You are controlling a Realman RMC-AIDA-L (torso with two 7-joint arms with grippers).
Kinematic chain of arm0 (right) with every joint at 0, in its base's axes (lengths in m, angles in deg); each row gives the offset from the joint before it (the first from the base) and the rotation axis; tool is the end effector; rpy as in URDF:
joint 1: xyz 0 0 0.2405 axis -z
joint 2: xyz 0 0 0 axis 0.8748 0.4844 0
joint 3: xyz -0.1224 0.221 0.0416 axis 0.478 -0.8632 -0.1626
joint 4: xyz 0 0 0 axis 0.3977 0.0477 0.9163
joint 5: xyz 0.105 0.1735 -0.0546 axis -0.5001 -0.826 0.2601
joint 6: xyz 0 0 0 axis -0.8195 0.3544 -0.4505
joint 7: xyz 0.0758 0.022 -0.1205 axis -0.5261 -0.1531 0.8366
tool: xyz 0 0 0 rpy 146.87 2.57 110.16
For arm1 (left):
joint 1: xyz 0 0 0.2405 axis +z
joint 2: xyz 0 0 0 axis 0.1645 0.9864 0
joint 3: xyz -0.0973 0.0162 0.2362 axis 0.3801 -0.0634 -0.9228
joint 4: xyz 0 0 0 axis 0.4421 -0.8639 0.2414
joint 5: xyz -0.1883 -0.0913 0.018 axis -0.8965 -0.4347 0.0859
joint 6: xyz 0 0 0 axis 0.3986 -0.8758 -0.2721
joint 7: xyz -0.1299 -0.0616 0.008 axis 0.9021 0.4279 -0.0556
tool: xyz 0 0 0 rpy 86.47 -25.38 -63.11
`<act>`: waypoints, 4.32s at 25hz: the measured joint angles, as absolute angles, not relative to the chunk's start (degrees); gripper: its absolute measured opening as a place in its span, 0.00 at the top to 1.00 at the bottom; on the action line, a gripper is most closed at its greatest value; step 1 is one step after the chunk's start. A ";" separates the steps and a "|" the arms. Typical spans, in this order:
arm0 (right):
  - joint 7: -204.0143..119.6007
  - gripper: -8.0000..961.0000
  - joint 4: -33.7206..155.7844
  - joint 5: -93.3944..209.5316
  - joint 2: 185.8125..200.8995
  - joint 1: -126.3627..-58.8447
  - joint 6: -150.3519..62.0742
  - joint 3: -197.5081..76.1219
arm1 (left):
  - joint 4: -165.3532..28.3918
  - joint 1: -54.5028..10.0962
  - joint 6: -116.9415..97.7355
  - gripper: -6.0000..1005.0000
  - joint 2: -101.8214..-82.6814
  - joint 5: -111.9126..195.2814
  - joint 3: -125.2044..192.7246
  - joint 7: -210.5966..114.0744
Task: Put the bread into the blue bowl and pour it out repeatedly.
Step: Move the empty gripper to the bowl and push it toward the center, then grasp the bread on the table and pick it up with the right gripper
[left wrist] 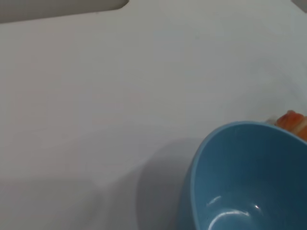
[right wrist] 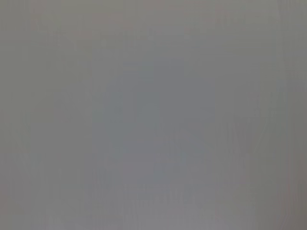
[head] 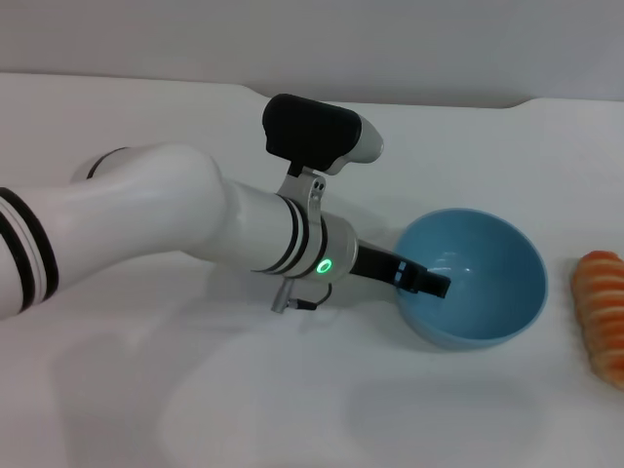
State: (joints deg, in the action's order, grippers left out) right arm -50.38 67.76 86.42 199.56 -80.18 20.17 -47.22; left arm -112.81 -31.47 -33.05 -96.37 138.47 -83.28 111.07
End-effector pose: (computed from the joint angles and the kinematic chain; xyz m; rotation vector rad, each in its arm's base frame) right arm 0.4080 0.2665 0.0332 -1.2070 0.7071 0.5670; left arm -0.1691 0.3467 -0.1604 -2.5314 -1.1996 -0.0438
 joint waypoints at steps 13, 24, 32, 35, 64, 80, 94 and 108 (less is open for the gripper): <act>-50.37 0.28 67.71 86.42 199.47 -80.33 19.61 -47.22 | -108.75 -34.40 -31.32 0.14 -96.33 133.18 -86.49 111.14; -50.39 0.28 67.67 86.42 199.47 -80.43 19.61 -47.22 | -107.14 -36.55 -33.97 0.45 -96.29 132.88 -86.82 111.07; -50.39 0.28 67.67 86.42 199.47 -80.40 19.63 -47.22 | -107.05 -37.04 -34.03 0.82 -96.33 132.88 -86.44 111.44; -50.39 0.28 67.68 86.42 199.47 -80.41 19.63 -47.22 | -107.05 -37.70 -34.09 0.91 -96.24 132.89 -86.24 111.89; -75.72 0.28 55.92 99.37 199.13 -94.28 -12.79 -44.95 | -97.89 -53.58 -44.96 1.00 -95.23 169.56 -59.26 115.54; -126.67 0.28 35.90 117.35 196.78 -98.04 -30.37 -5.88 | -97.37 -50.67 -42.09 1.00 -95.52 169.42 -54.41 115.27; -185.66 0.28 22.26 186.67 194.19 -99.61 3.08 -20.03 | -97.55 -49.94 -42.16 1.00 -95.73 169.33 -53.77 115.43; -182.61 0.28 15.41 192.33 197.97 -93.03 16.39 -25.23 | -97.76 -50.08 -42.03 1.00 -95.81 169.36 -54.20 115.41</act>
State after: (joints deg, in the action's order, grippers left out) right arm -182.61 15.41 192.33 197.97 -93.03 16.39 -25.23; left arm -97.76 -50.08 -42.03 -95.81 169.36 -54.20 115.41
